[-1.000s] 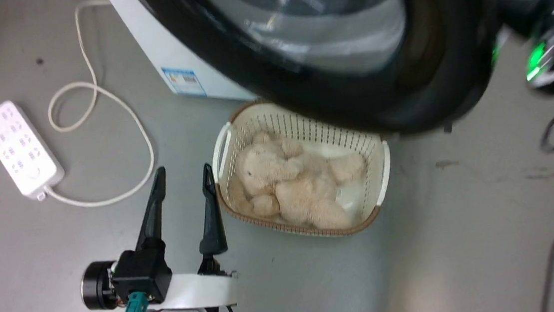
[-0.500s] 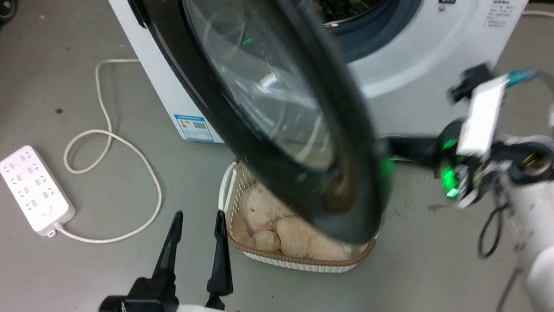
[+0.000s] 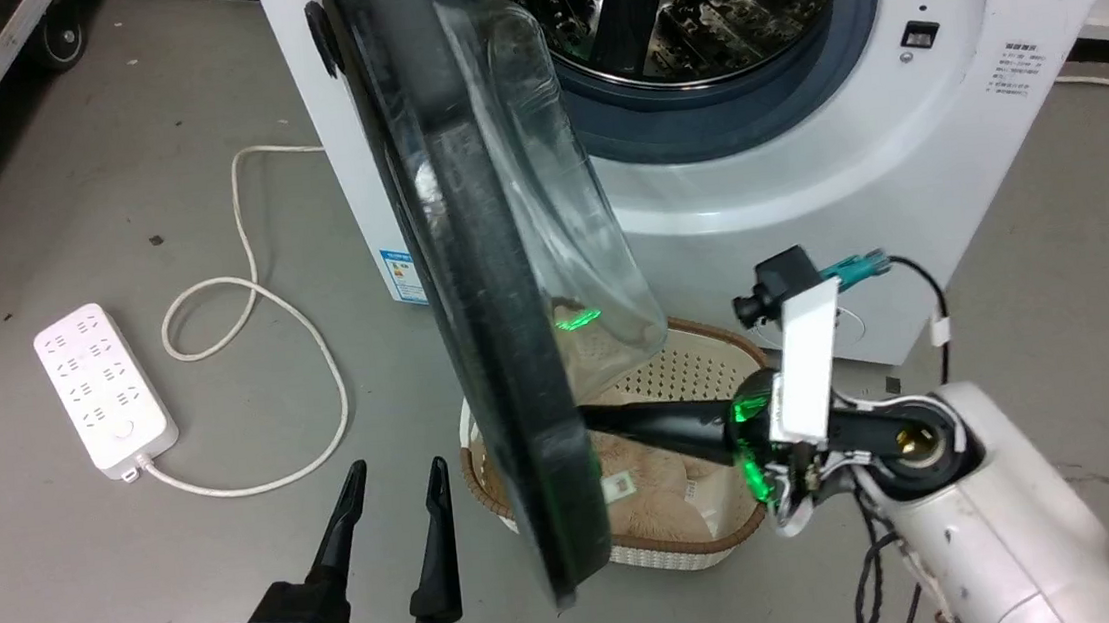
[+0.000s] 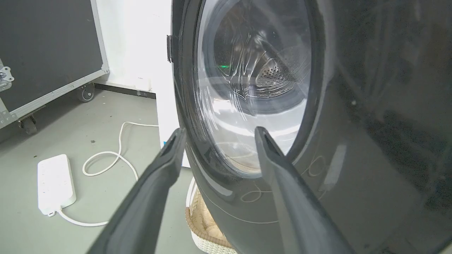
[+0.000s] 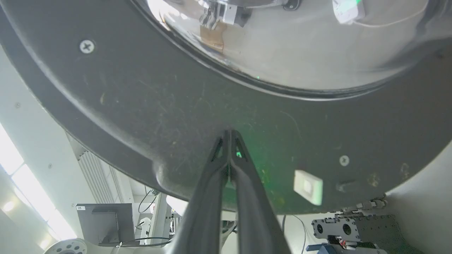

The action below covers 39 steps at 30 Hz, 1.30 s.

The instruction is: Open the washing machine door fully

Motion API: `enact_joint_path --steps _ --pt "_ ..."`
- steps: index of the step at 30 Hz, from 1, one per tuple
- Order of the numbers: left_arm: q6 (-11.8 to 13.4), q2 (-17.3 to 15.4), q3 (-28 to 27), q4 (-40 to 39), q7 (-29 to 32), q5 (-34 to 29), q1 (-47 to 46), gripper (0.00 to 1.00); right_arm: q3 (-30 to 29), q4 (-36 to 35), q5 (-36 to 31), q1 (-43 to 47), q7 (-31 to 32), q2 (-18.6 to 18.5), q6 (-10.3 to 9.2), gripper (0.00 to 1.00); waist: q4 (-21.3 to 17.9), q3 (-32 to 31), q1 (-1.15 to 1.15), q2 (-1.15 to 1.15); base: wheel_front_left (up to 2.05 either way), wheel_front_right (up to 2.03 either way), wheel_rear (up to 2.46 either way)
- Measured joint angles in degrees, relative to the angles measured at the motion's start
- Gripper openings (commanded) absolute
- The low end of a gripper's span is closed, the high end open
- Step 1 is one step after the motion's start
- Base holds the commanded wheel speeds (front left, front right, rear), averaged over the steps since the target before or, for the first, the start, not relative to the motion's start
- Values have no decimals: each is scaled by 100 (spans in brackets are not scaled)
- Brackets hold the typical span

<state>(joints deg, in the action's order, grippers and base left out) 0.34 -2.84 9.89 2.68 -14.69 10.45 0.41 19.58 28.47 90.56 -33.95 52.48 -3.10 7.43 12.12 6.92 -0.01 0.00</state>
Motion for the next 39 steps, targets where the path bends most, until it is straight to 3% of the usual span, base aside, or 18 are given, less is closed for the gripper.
enact_joint_path --steps 3,4,5,10,16,17,18,20,22,27,34,39 --pt "-2 0 -15 2 0 -11 41 100 99 -47 27 3 -272 12 0 0 -17 -24 0 0 0 0 0" --pt "-4 0 -24 2 0 -10 60 100 70 -59 -20 3 -416 13 0 29 -30 -35 0 0 0 0 0" --pt "-10 0 -33 2 0 -9 70 100 22 -82 -83 4 -555 0 0 100 -47 -48 1 0 0 0 0" --pt "-34 0 -99 14 0 65 73 100 -394 -419 -671 174 -1569 -363 0 100 -177 -144 1 0 0 0 0" --pt "-53 0 -337 63 0 191 99 100 -543 -1458 -2364 664 -3375 -1137 0 100 -458 -349 1 0 0 0 0" --pt "-57 0 -361 62 0 191 102 100 -568 -1602 -2660 760 -3698 -1248 0 100 -501 -388 1 0 0 0 0" --pt "-65 2 -411 62 0 191 114 100 -543 -1878 -3450 970 -4398 -1527 0 100 -587 -470 0 0 0 0 0" --pt "-101 2 -490 53 0 192 146 100 -479 -2113 -4406 1195 -5008 -1823 1 100 -680 -537 0 0 0 0 0" --pt "-103 -1 -568 44 0 222 197 100 -599 -2229 -5056 1450 -5475 -1889 1 100 -775 -593 0 0 0 0 0" --pt "-111 -30 -753 102 0 283 297 100 -1394 -2457 -6461 2275 -6260 -1430 1 100 -979 -708 0 0 0 0 0" --pt "-212 -67 -868 130 0 318 364 100 -2270 -2943 -8159 3272 -6424 -277 1 100 -1148 -785 0 0 0 0 0" --pt "-238 -78 -873 179 0 304 434 100 -2403 -3087 -9018 3793 -6428 -42 1 100 -1168 -797 0 0 0 0 0"
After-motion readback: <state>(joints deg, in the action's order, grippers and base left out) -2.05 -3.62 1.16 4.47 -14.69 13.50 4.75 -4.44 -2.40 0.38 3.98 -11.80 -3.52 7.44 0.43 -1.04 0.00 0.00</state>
